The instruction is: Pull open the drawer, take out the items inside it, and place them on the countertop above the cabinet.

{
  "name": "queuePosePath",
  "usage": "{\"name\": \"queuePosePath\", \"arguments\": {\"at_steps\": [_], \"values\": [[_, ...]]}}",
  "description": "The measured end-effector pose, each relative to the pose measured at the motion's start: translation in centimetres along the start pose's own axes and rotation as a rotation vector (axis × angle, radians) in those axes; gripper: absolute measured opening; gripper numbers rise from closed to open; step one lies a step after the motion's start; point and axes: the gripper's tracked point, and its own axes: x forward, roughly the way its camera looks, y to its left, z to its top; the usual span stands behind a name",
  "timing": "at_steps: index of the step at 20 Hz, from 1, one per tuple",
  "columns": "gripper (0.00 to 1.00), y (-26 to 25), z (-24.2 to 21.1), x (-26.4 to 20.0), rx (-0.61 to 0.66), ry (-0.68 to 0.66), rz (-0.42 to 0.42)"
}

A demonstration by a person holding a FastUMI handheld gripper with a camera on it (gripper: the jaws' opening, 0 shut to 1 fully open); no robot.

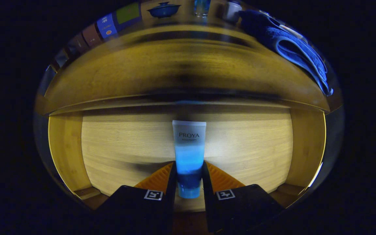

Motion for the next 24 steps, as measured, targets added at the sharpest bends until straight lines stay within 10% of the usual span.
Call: {"name": "queuePosePath", "arguments": {"at_steps": [11,24], "values": [[0.44,-0.9,1.2,-7.5,0.002,-0.225,0.139],[0.44,1.0,18.2,-7.8,-0.014,-0.353,0.103]]}}
